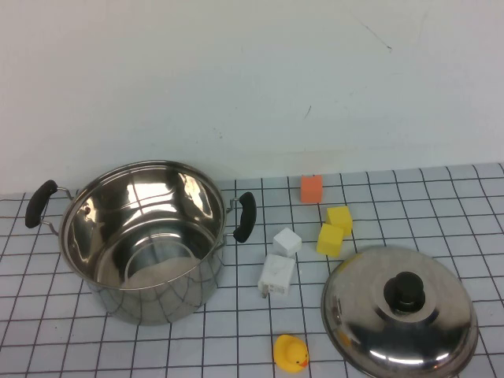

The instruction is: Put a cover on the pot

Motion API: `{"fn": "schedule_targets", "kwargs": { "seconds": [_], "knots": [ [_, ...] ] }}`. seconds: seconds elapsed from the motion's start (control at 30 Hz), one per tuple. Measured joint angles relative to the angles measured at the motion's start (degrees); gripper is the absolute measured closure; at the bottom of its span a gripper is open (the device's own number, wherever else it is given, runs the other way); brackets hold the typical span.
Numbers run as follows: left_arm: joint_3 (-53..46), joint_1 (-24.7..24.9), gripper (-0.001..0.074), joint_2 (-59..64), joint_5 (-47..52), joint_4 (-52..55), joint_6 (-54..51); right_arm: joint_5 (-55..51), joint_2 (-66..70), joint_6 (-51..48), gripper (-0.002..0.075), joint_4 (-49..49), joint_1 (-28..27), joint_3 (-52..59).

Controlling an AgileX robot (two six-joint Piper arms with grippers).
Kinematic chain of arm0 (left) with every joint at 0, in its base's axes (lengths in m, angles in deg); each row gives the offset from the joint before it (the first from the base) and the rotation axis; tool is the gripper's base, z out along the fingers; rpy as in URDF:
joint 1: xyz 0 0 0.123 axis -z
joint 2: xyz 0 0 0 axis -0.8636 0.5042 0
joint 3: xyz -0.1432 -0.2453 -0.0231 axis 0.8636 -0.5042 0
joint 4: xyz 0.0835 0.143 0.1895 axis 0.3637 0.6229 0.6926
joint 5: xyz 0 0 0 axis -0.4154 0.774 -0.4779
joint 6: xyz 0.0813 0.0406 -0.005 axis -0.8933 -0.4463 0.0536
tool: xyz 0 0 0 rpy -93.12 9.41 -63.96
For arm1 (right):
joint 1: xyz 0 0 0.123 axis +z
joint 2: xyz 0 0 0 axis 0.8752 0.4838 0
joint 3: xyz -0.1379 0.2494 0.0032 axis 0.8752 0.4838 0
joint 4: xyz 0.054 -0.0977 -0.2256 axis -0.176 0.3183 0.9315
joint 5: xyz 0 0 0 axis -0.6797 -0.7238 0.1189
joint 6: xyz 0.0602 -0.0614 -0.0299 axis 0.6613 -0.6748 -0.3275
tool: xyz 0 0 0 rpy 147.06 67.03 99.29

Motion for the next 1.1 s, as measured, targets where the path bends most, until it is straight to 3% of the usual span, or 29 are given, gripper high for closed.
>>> {"fn": "schedule_targets", "kwargs": {
  "seconds": [0.83,0.93,1.1],
  "knots": [
    [0.0,0.0,0.0738,0.0,0.0,0.0,0.0,0.0,0.0,0.0,0.0728,-2.4,0.0,0.0],
    [0.0,0.0,0.0738,0.0,0.0,0.0,0.0,0.0,0.0,1.0,0.0728,-8.6,0.0,0.0],
    [0.0,0.0,0.0738,0.0,0.0,0.0,0.0,-0.5,0.0,7.4,0.0728,-29.9,0.0,0.5]
  ]
}}
